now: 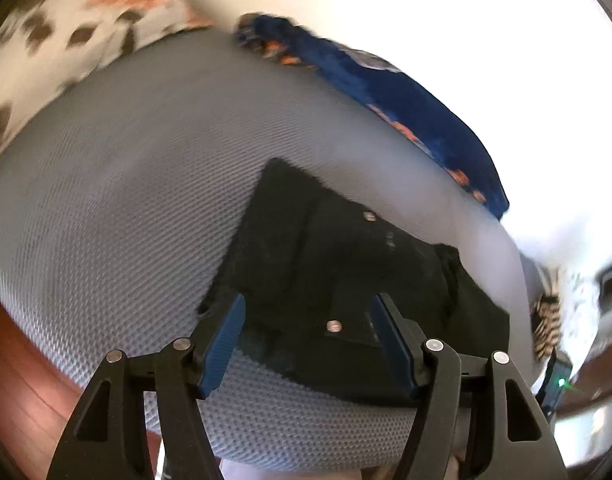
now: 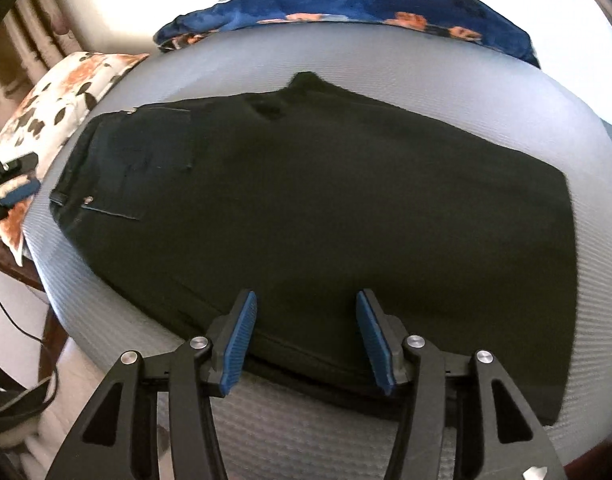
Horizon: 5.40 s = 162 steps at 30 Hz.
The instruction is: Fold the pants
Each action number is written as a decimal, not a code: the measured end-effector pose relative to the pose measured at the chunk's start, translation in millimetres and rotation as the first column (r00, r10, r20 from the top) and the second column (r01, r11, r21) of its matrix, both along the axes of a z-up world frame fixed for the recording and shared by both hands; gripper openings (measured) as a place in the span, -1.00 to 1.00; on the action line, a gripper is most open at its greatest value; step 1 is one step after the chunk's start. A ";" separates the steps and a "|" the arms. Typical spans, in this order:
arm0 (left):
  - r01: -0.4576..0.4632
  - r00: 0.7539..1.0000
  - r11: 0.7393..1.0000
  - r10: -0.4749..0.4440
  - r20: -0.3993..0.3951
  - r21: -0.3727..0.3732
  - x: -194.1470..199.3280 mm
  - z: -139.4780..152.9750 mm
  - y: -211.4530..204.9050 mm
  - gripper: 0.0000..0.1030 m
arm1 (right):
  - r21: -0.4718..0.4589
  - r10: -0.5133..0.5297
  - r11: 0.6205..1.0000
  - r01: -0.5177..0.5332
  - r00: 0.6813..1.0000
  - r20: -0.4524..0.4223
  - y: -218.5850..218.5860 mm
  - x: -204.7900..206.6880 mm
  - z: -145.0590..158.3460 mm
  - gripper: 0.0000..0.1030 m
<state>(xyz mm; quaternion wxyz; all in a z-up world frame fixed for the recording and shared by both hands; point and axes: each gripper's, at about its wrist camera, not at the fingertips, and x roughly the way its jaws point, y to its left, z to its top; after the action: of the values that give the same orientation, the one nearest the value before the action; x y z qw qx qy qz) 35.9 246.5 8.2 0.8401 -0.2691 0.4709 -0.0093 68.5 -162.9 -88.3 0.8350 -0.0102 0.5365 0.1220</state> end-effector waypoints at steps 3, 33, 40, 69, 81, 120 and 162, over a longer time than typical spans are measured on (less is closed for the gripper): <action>-0.048 0.998 0.996 0.045 -0.042 -0.073 -1.6 -15.4 18.7 0.29 | 0.043 0.018 0.999 -0.017 1.000 -0.018 10.5 2.6 1.2 -0.02; -0.140 0.990 0.859 0.105 -0.097 -0.492 2.3 -90.5 64.2 0.28 | 0.093 -0.115 0.989 0.118 0.993 -0.030 0.0 14.3 -1.1 0.27; -0.042 0.999 0.906 0.029 -0.037 -0.422 12.9 -84.5 57.9 0.18 | 0.102 -0.107 0.989 0.109 0.994 -0.024 -0.8 14.2 -1.9 0.28; 0.051 0.998 0.987 -0.043 0.052 -0.153 84.5 -24.6 -8.1 -0.49 | 0.137 -0.109 0.984 0.114 0.993 -0.041 -2.5 17.5 1.1 0.42; 0.310 0.922 0.951 -0.297 0.247 -0.012 80.8 69.8 -144.7 -0.50 | 0.172 -0.245 0.957 0.234 0.968 0.047 -63.0 0.2 30.7 0.42; 0.569 0.792 0.794 -0.599 0.118 0.215 33.3 9.0 -308.0 0.40 | 0.459 -0.301 0.835 0.303 0.950 -0.080 -181.8 -0.4 16.7 0.42; 0.361 0.927 0.893 -0.374 -0.003 0.267 80.5 -24.8 -239.2 0.41 | 0.465 -0.296 0.845 0.264 0.955 -0.003 -172.4 29.7 60.4 -0.81</action>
<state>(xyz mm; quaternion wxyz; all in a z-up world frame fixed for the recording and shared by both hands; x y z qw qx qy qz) 116.4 7.3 -16.6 0.8624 -0.0612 0.4898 -0.1118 98.3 -335.4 -27.9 0.8401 0.2622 0.4588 0.1223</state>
